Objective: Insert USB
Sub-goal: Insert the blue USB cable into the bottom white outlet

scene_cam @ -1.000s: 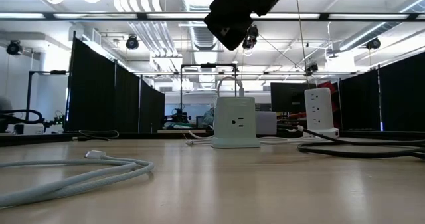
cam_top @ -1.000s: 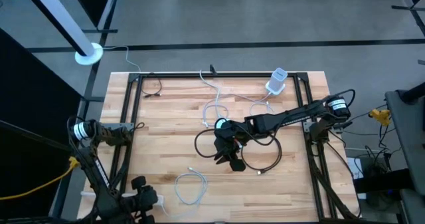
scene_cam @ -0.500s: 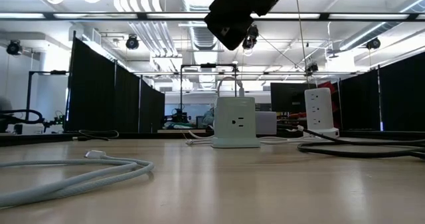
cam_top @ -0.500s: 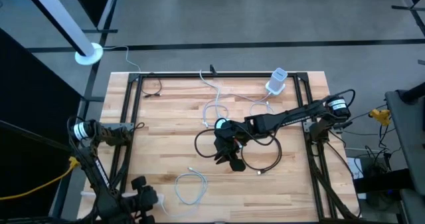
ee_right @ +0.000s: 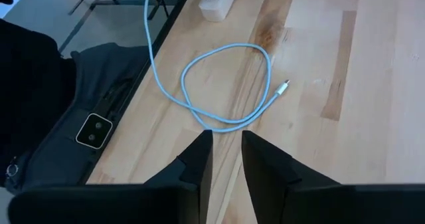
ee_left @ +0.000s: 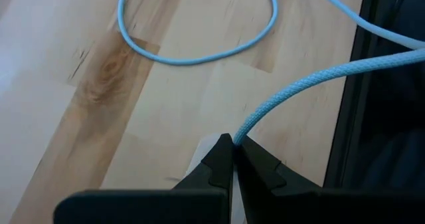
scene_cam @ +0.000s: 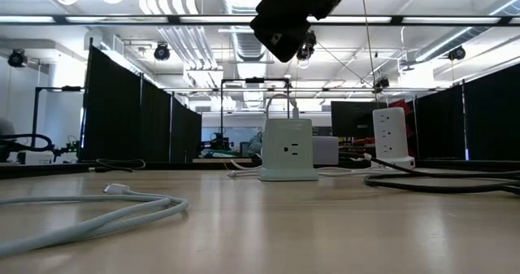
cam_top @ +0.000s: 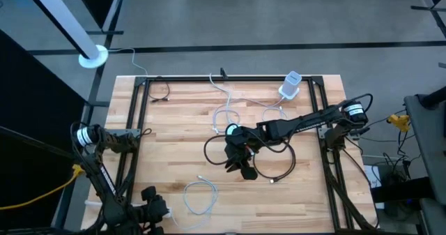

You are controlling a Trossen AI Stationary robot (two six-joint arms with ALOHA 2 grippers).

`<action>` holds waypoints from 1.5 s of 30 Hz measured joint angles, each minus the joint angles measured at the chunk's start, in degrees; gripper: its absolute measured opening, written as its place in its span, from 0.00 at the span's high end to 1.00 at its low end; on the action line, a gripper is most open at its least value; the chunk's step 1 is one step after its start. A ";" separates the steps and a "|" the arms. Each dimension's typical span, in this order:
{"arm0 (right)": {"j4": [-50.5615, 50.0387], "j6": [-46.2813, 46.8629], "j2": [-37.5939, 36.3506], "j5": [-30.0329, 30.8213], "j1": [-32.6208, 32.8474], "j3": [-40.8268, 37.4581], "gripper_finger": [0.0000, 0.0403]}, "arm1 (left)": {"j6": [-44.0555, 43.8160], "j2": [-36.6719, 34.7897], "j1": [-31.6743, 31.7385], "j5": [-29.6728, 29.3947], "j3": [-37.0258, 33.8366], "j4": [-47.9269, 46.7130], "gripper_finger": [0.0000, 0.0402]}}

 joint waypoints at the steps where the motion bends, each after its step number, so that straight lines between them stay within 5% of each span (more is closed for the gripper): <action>1: 0.00 0.00 0.00 0.02 0.00 0.00 0.83 | 0.00 -0.15 -0.02 0.16 -0.02 -0.06 1.00; 19: 0.01 0.04 0.00 0.06 -0.02 0.00 0.87 | -0.27 -1.39 -0.54 6.82 -0.17 1.69 1.00; 35: 0.00 0.01 -0.02 0.00 -0.02 0.00 0.83 | -1.12 -1.43 -0.74 3.59 -0.46 1.34 1.00; 45: -0.44 -0.59 -0.22 0.04 -0.02 0.14 0.78 | -1.49 -2.70 1.04 3.45 -0.50 -2.45 0.87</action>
